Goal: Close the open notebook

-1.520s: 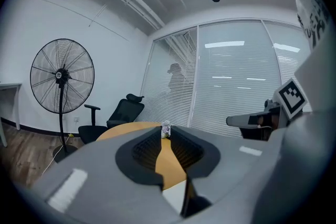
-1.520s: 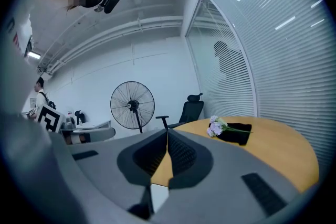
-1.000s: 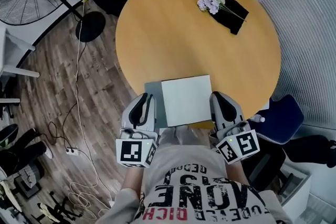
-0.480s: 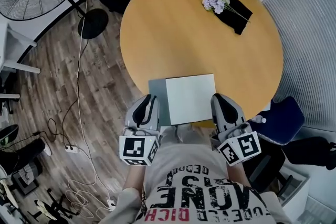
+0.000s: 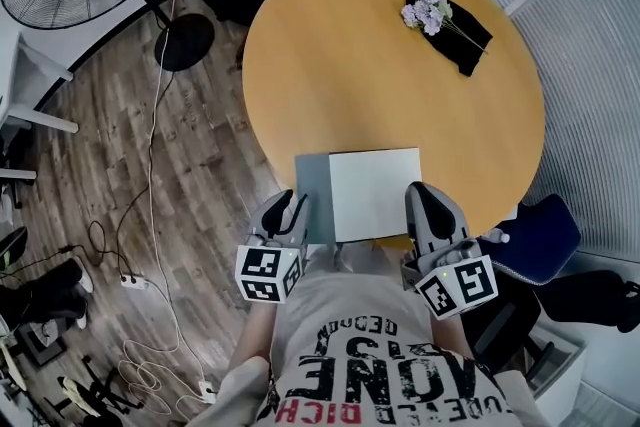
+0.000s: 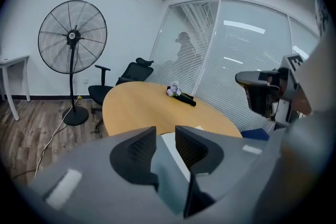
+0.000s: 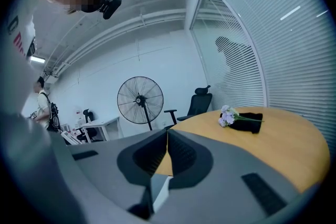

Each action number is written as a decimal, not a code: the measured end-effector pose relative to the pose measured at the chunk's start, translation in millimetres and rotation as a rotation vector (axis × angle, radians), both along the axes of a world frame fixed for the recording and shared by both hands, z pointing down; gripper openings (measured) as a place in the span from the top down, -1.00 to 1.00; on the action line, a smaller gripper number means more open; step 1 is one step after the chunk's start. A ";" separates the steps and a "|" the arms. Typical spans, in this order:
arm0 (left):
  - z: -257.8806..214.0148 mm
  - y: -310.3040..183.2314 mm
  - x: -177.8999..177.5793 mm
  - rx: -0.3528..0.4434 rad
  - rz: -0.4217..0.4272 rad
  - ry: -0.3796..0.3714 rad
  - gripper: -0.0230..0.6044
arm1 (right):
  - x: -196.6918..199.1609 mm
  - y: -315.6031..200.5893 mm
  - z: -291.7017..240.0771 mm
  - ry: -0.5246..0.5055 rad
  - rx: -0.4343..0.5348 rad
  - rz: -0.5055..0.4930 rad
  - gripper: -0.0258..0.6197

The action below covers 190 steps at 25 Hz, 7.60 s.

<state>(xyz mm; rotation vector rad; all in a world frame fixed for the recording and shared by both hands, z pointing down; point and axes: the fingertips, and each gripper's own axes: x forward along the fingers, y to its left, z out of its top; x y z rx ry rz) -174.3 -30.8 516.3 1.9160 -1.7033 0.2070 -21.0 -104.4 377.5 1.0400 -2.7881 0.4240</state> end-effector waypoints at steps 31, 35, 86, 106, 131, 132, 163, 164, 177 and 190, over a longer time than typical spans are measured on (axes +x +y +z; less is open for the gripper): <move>142.8 31.4 19.3 -0.345 0.180 0.219 0.47 | -10.3 3.3 10.6 0.057 -0.030 0.016 0.88; 142.6 29.3 22.7 -0.354 0.223 0.268 0.47 | -14.7 2.3 11.5 0.064 -0.032 0.009 0.88; 64.2 21.4 34.8 -0.295 0.228 0.299 0.85 | 0.5 1.3 6.0 0.050 -0.005 0.030 0.88; 22.6 12.5 60.9 -0.227 0.175 0.244 0.86 | 51.6 0.7 -2.5 0.010 -0.002 0.055 0.88; -8.2 -2.9 99.9 -0.125 0.054 0.186 0.86 | 113.2 -5.3 -3.2 -0.051 0.008 -0.009 0.88; -9.3 -3.1 100.9 -0.122 0.052 0.186 0.87 | 112.4 -5.7 -3.7 -0.052 0.010 -0.015 0.88; -16.4 -25.8 139.9 -0.097 0.135 0.195 0.87 | 107.4 -18.4 -0.7 -0.055 0.000 -0.049 0.88; -16.7 -26.2 141.2 -0.097 0.138 0.196 0.87 | 107.5 -18.5 -0.9 -0.054 -0.001 -0.049 0.88; -17.6 -33.1 153.0 -0.096 0.166 0.197 0.87 | 112.0 -23.5 -0.9 -0.052 -0.004 -0.030 0.88; -17.0 -37.3 164.6 -0.095 0.190 0.194 0.87 | 119.4 -21.9 -2.2 -0.050 -0.001 -0.006 0.88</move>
